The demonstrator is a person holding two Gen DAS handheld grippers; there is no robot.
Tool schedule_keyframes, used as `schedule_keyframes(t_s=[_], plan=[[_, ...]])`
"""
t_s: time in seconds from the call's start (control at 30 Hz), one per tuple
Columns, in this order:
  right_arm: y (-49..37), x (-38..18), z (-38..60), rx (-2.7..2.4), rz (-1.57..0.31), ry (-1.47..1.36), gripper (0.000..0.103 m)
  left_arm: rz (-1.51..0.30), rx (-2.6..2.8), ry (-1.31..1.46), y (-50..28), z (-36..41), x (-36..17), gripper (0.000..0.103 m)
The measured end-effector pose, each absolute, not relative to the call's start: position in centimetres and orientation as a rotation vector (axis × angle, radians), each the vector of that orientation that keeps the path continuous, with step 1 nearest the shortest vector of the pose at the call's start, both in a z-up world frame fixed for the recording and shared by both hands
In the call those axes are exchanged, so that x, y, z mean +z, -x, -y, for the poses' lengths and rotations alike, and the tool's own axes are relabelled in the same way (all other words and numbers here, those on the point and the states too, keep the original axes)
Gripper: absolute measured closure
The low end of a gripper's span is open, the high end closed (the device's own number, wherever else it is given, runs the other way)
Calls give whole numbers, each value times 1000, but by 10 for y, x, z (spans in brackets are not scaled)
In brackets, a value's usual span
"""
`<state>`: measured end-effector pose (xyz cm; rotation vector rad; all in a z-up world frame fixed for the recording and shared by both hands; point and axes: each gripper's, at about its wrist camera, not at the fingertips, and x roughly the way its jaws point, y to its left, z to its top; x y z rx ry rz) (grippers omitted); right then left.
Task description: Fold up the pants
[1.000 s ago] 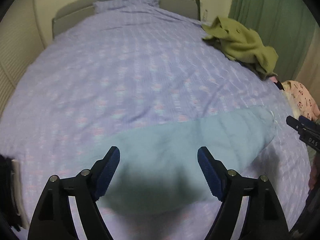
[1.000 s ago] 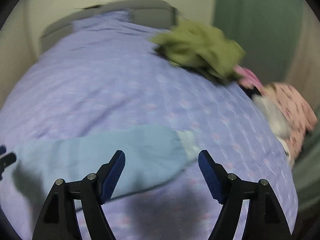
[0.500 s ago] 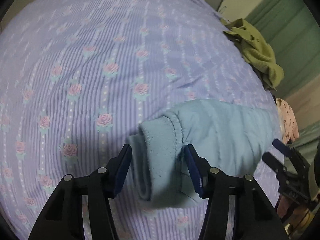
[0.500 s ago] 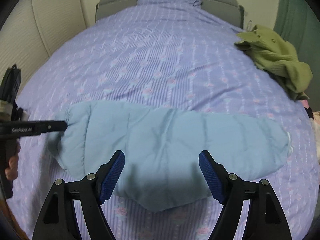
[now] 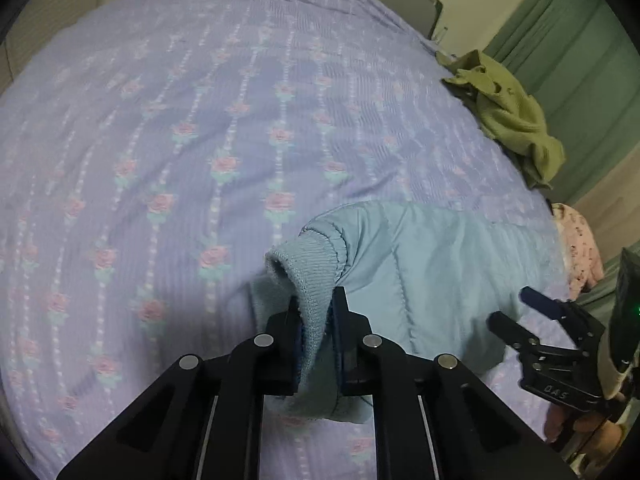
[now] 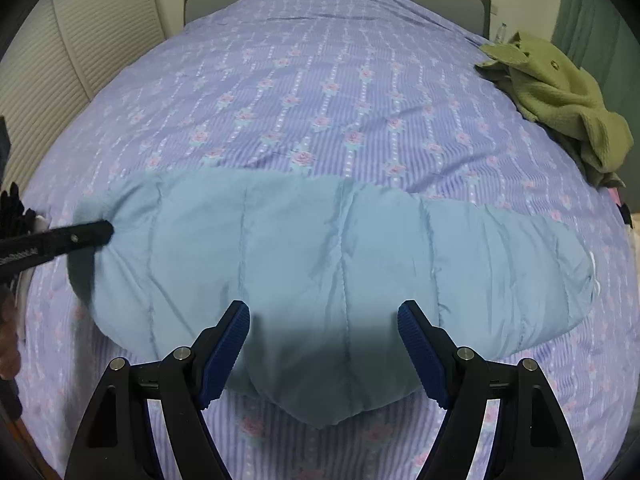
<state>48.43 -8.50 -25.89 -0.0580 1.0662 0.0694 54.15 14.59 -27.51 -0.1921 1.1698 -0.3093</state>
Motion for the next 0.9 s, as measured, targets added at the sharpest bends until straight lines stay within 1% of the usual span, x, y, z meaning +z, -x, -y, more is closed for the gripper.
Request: schedule_keyframes(t_s=[0.1, 0.13, 0.17, 0.2, 0.23, 0.3, 0.33, 0.37, 0.4, 0.47, 0.57, 0.6, 0.63, 0.67, 0.7, 0.73, 0.77, 0.83, 0.9], plan=[[-488, -265, 79, 62, -1062, 104, 26, -1234, -275, 208, -554, -154, -300, 87], [-490, -270, 80, 47, -1074, 123, 26, -1246, -267, 198, -557, -156, -306, 81], [-491, -273, 81, 38, -1088, 131, 26, -1255, -253, 174, -559, -154, -310, 72], [-493, -279, 86, 29, -1109, 132, 26, -1260, -239, 149, -560, -151, -310, 66], [-493, -280, 91, 23, -1120, 125, 26, -1257, -201, 117, -560, -151, -304, 56], [-486, -270, 106, 7, -1098, 76, 26, -1216, -187, 119, -552, -154, -287, 54], [-480, -261, 113, 0, -1072, 44, 26, -1179, -176, 104, -543, -155, -274, 48], [-470, -249, 123, -2, -1035, 3, 26, -1127, -139, 55, -530, -155, -259, 38], [-461, -241, 129, -1, -1013, -20, 26, -1083, -123, 10, -518, -153, -248, 35], [-442, -229, 135, 32, -995, -46, 26, -1027, -161, -70, -489, -144, -230, 35], [-420, -231, 131, 145, -1027, -36, 27, -1038, -303, -85, -465, -125, -226, 35], [-417, -234, 129, 175, -1039, -30, 29, -1046, -331, -94, -462, -118, -229, 36], [-414, -239, 124, 218, -1058, -22, 35, -1053, -345, -106, -461, -113, -234, 38], [-413, -246, 120, 255, -1081, -13, 39, -1065, -353, -114, -465, -106, -241, 45], [-415, -254, 115, 287, -1108, -5, 46, -1088, -361, -111, -471, -101, -249, 49], [-418, -262, 111, 311, -1123, -4, 48, -1104, -370, -97, -477, -99, -253, 56], [-422, -267, 109, 324, -1134, -5, 49, -1123, -383, -68, -483, -97, -259, 59], [-430, -279, 106, 344, -1158, -29, 55, -1138, -383, -27, -493, -96, -266, 59], [-432, -286, 105, 353, -1168, -67, 57, -1160, -366, 6, -501, -94, -272, 59]])
